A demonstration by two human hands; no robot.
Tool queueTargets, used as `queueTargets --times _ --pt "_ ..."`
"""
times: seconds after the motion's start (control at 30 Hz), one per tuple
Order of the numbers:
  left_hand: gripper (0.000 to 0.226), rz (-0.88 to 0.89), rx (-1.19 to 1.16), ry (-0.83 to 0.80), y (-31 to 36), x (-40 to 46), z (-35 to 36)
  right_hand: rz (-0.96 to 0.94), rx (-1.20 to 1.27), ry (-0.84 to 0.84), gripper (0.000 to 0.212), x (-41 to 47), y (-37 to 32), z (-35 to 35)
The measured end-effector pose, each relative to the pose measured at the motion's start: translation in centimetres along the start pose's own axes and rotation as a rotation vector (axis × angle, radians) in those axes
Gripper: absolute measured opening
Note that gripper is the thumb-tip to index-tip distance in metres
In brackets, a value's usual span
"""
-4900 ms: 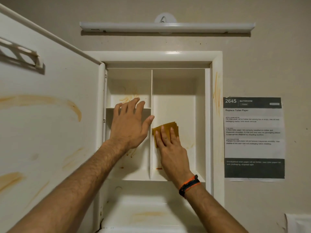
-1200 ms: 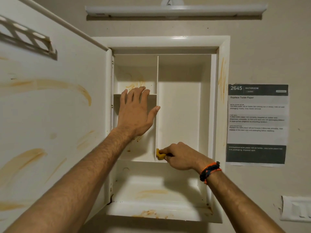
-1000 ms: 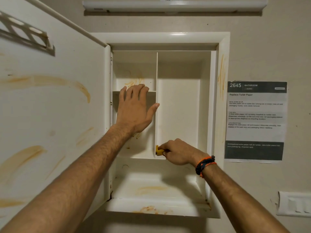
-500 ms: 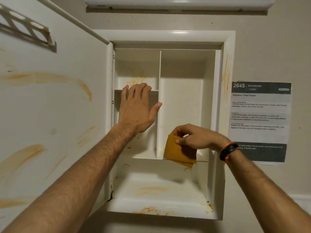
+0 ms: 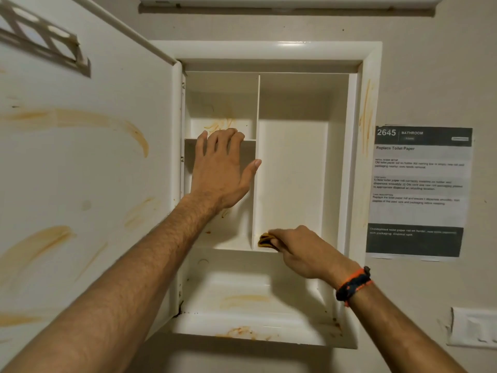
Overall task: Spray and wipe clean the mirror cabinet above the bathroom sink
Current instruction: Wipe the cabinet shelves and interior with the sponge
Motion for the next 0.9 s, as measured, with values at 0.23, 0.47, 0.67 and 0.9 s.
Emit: queueTargets --times 0.23,0.47,0.67,0.9 --pt "0.063 0.004 -0.008 0.012 -0.1 0.0 0.0 -0.032 -0.022 -0.122 0.031 2.1 -1.1 -0.2" --pt "0.063 0.017 -0.015 -0.002 0.0 0.0 -0.1 0.2 -0.024 -0.09 0.034 0.2 2.2 -1.3" --pt "0.063 0.015 -0.01 -0.004 0.1 0.0 -0.2 0.208 0.037 -0.052 0.02 0.4 0.8 -0.6" --pt "0.063 0.014 -0.015 0.019 -0.1 -0.1 0.0 0.077 0.062 -0.027 0.015 1.0 -3.3 1.1"
Point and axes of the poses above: each hand's wrist, its own x-axis towards the middle knuckle, its own z-axis out of the palm, y = z × x, the point moved 3 cm from there along x, towards the middle knuckle, and after that the axes turned 10 degrees about z, right-handed, at the moved point
